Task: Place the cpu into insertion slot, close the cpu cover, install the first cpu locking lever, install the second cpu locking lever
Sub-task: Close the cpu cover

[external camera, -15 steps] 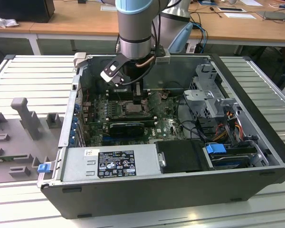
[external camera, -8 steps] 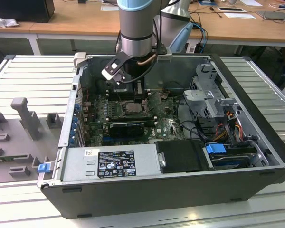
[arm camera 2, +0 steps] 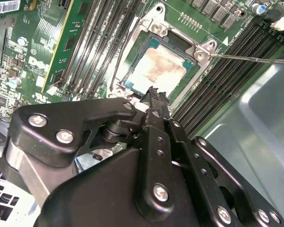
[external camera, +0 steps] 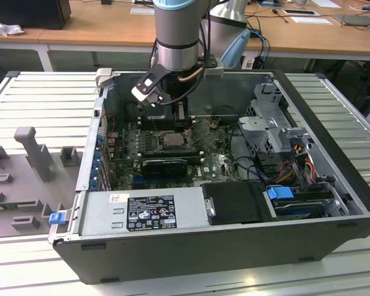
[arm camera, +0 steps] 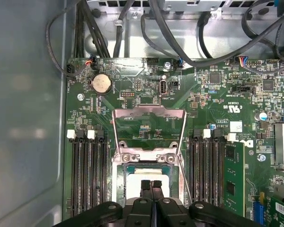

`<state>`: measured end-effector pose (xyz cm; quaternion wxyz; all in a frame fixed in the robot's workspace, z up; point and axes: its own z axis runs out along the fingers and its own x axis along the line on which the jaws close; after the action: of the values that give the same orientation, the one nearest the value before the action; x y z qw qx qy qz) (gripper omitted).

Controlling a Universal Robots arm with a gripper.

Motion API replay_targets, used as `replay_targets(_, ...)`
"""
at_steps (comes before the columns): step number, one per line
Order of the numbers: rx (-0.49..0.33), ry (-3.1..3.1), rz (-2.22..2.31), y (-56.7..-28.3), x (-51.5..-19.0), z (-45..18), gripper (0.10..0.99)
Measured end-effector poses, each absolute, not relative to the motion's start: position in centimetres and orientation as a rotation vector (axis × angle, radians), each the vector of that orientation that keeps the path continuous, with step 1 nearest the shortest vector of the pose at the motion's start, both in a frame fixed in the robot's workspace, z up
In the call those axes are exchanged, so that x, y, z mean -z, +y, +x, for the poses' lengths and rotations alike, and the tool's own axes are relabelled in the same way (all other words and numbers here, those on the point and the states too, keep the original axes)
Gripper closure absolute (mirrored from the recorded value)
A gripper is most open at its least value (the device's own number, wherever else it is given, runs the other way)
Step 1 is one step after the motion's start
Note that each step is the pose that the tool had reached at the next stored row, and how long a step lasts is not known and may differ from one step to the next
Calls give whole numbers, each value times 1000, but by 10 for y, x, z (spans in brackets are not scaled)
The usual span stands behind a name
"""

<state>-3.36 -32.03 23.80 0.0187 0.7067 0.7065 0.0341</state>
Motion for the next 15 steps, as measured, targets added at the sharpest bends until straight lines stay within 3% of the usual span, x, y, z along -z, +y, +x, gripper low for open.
replay_targets(15, -106, 2193, 2194, -320, -245, -34, 980)
